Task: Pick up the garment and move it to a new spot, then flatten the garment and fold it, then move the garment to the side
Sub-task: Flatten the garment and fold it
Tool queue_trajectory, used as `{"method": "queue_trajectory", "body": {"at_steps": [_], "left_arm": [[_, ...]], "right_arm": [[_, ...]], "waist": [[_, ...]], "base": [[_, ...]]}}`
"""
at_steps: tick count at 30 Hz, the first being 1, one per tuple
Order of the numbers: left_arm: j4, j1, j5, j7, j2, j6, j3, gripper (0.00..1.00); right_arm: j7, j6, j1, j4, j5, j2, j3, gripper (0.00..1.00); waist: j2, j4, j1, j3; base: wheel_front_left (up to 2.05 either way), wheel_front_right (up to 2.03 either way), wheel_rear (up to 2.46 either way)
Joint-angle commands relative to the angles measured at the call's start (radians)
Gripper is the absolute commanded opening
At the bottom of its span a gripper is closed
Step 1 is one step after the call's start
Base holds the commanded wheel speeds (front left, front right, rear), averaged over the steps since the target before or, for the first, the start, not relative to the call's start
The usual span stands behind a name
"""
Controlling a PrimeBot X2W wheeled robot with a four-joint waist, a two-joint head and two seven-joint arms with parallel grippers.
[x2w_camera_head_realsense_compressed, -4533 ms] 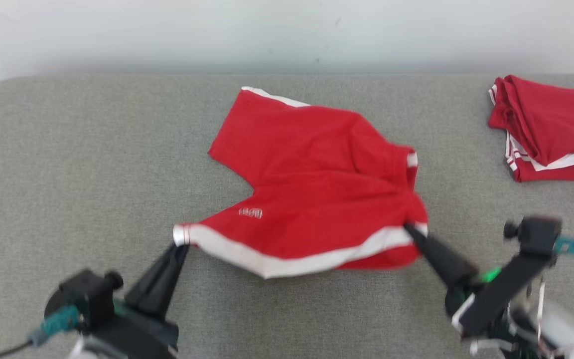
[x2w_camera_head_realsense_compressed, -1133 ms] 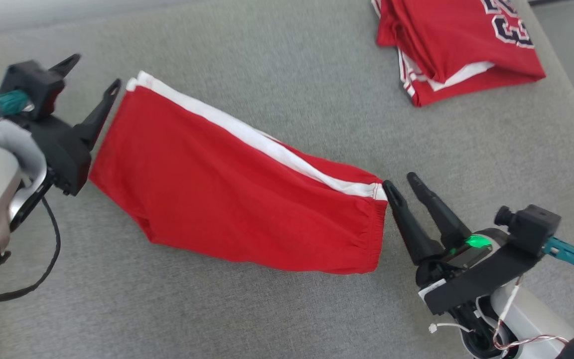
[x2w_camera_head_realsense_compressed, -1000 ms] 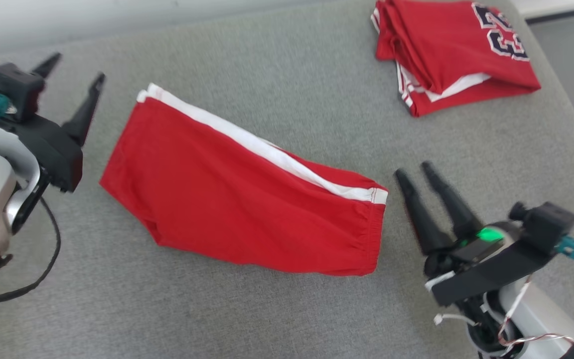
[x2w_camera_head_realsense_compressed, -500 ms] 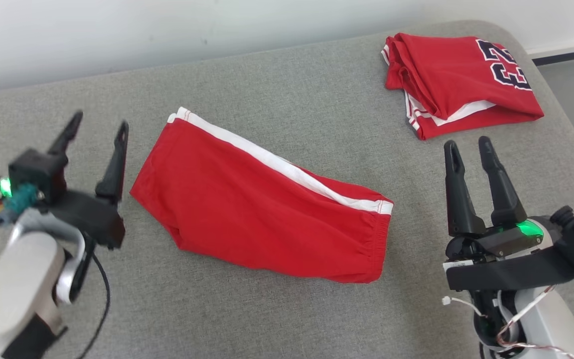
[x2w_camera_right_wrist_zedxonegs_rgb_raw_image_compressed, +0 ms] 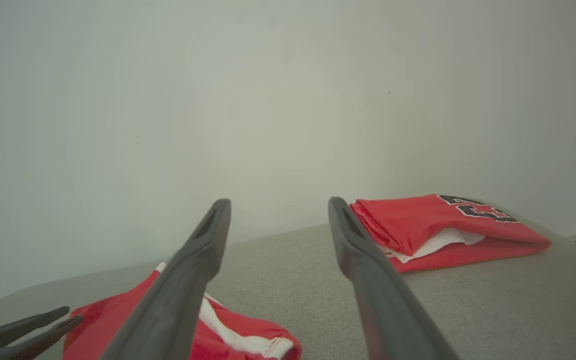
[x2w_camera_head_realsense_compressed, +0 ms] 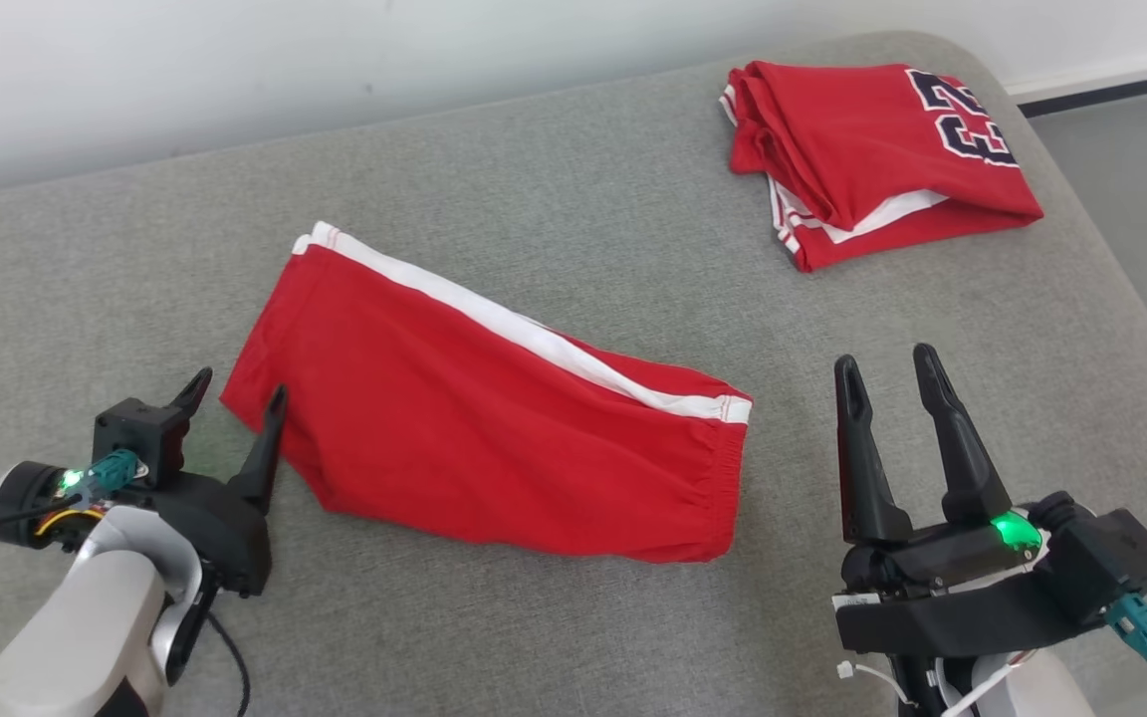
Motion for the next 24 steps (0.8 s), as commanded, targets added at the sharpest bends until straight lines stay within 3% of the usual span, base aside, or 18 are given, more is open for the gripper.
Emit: {"method": "queue_trajectory", "body": {"at_steps": [1,12,13,14,16,24], "left_arm": [[0.020,-0.016,0.011,-0.003,-0.001,-0.008,0.000,1.00],[0.217,-0.067,0.006,0.000,-0.029,-0.056,-0.034,1.00],[0.229,-0.071,0.006,0.003,-0.030,-0.057,-0.039,0.93],[0.244,-0.075,0.010,0.006,-0.032,-0.058,-0.044,0.47],[0.271,-0.076,0.004,0.013,-0.046,-0.062,-0.051,0.00],[0.298,-0.050,-0.016,0.001,-0.089,-0.071,-0.057,0.00]], "right_arm": [[-0.001,-0.002,0.014,0.000,-0.005,0.008,-0.004,1.00],[-0.001,-0.002,0.052,0.027,-0.027,0.033,-0.013,1.00],[-0.001,-0.002,0.053,0.028,-0.028,0.034,-0.014,1.00],[-0.001,-0.002,0.054,0.029,-0.029,0.034,-0.015,1.00],[-0.001,-0.002,0.057,0.033,-0.032,0.034,-0.016,1.00],[-0.001,-0.002,0.079,0.049,-0.049,0.032,-0.014,1.00]], "waist": [[0.0000,-0.009,0.0001,0.005],[0.0000,-0.041,0.0001,0.018],[0.0000,-0.041,0.0001,0.017],[0.0000,-0.040,0.0001,0.015],[0.0000,-0.036,0.0001,0.007],[0.0000,0.018,0.0001,-0.065]], "base": [[0.00,0.00,0.00],[0.00,0.00,0.00],[0.00,0.00,0.00],[0.00,0.00,0.00],[0.00,0.00,0.00],[0.00,0.00,0.00]]}}
